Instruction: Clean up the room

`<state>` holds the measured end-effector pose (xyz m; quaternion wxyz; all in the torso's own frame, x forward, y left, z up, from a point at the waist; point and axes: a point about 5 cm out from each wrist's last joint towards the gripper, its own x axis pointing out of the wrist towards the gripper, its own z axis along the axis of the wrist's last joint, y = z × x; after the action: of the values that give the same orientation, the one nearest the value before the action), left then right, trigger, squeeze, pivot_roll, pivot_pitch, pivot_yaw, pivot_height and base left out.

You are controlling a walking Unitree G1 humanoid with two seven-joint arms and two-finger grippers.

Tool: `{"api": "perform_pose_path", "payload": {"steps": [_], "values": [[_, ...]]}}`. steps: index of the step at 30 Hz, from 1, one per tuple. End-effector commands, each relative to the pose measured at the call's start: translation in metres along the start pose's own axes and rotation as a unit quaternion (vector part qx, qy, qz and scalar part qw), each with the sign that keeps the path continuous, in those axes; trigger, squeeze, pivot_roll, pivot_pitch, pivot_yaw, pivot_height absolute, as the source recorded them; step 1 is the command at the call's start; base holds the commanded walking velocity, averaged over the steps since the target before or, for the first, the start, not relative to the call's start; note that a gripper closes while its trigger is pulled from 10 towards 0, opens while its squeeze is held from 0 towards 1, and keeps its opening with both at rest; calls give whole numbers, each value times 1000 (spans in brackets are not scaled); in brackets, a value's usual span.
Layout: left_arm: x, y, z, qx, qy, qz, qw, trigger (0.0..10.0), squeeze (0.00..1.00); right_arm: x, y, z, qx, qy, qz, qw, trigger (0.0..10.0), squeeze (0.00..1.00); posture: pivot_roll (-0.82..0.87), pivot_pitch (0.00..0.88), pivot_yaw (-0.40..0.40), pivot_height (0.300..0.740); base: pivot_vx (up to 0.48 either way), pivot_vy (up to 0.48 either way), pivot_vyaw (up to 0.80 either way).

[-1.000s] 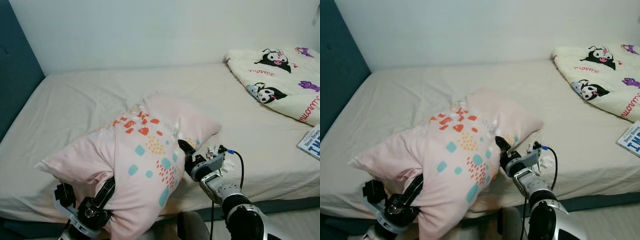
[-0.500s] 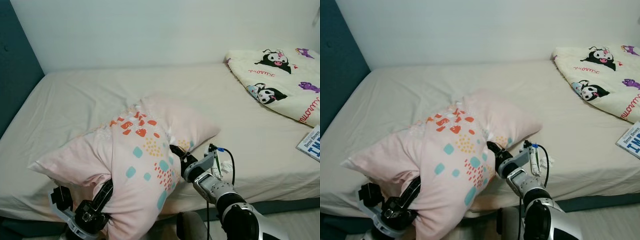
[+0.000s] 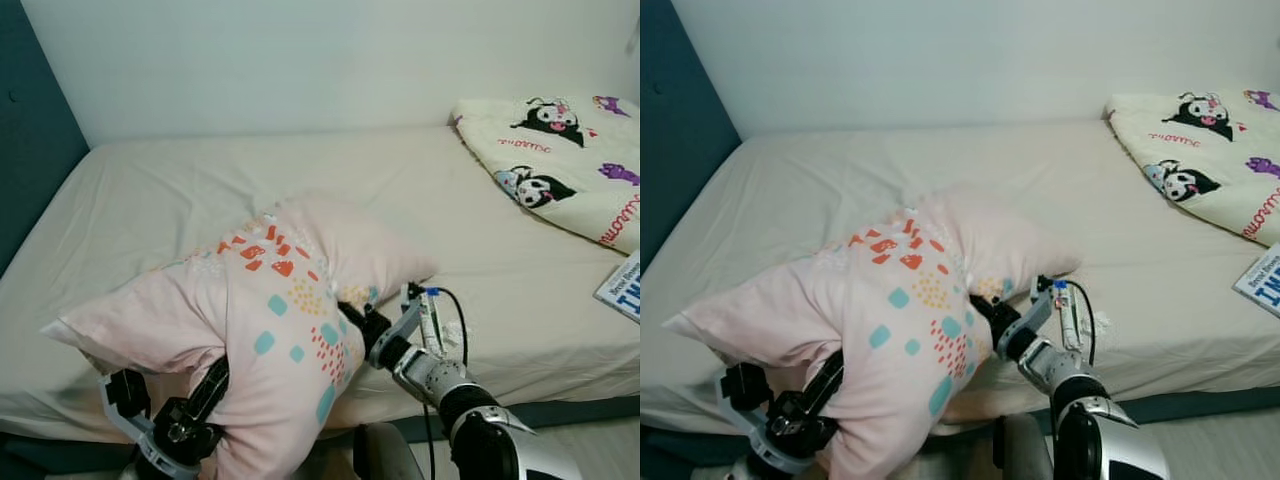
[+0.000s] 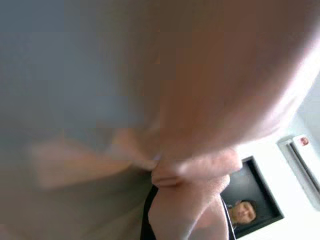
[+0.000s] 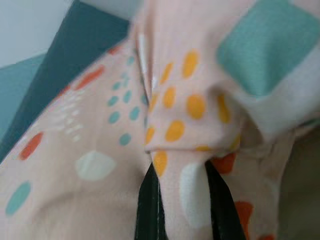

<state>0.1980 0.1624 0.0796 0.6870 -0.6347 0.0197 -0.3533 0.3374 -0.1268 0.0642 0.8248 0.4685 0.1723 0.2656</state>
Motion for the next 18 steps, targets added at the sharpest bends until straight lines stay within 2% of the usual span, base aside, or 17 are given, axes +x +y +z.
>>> {"api": "perform_pose_path", "payload": {"steps": [1, 2, 3, 4, 5, 6, 8, 13, 16, 18], "values": [[12, 9, 6, 44, 0, 44, 998, 4980, 0, 8, 11, 9, -51, -12, 20, 998, 0, 0, -49, 52, 13, 546, 0, 0, 0], [15, 12, 10, 66, -6, 60, 996, 4980, 0, 8, 12, 14, -66, -16, 17, 998, 0, 0, -49, 52, 13, 546, 0, 0, 0], [15, 12, 10, 66, -6, 60, 996, 4980, 0, 8, 12, 14, -66, -16, 17, 998, 0, 0, -49, 52, 13, 546, 0, 0, 0], [20, 17, 15, 96, -13, 86, 992, 10000, 0, 9, 15, 19, -77, -21, 24, 996, 0, 0, -53, 50, 13, 546, 0, 0, 0], [32, 28, 27, 161, -31, 152, 975, 10000, 0, 11, 25, 34, -96, -43, 58, 993, 0, 0, -56, 47, 12, 555, 0, 0, 0], [32, 28, 27, 161, -31, 152, 975, 10000, 0, 11, 25, 34, -96, -43, 58, 993, 0, 0, -56, 47, 12, 555, 0, 0, 0], [49, 31, 43, 212, -60, 184, 958, 10000, 0, 11, 39, 55, -125, -80, 88, 985, 0, 0, -64, 43, 11, 569, 0, 0, 0], [63, 29, 51, 233, -68, 188, 952, 10000, 0, 10, 48, 70, -145, -103, 109, 978, 0, 0, -68, 40, 10, 583, 0, 0, 0], [83, 25, 55, 283, -45, 189, 939, 10000, 0, 7, 64, 87, -175, -127, 144, 966, 0, 0, -80, 35, 11, 598, 0, 0, 0], [87, 24, 55, 294, -40, 189, 936, 10000, 0, 6, 67, 90, -183, -133, 151, 962, 0, 0, -80, 35, 11, 602, 0, 0, 0]]}}
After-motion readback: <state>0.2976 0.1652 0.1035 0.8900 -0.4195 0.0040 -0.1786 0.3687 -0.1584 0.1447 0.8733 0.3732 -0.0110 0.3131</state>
